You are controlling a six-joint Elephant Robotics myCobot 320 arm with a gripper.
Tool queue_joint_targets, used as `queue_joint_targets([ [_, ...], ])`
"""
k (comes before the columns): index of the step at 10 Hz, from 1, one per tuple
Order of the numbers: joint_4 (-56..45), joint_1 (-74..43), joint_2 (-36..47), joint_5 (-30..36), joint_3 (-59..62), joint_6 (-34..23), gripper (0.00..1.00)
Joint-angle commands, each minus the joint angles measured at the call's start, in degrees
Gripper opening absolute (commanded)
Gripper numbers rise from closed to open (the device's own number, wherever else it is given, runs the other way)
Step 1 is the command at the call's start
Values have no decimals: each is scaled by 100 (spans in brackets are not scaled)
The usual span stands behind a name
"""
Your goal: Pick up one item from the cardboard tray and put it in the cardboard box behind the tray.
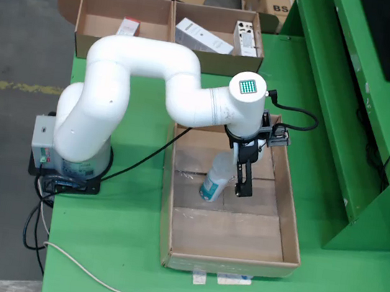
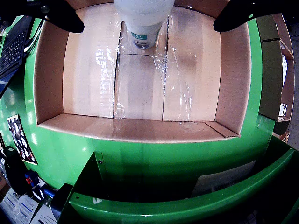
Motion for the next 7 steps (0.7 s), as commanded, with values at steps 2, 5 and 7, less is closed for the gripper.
queue_joint_targets([
  [2,13,-93,-13,65,290,-42,100],
  [5,40,-87,-101,53,321,-40,100],
  [7,55,-81,-114,57,272,-15,100],
])
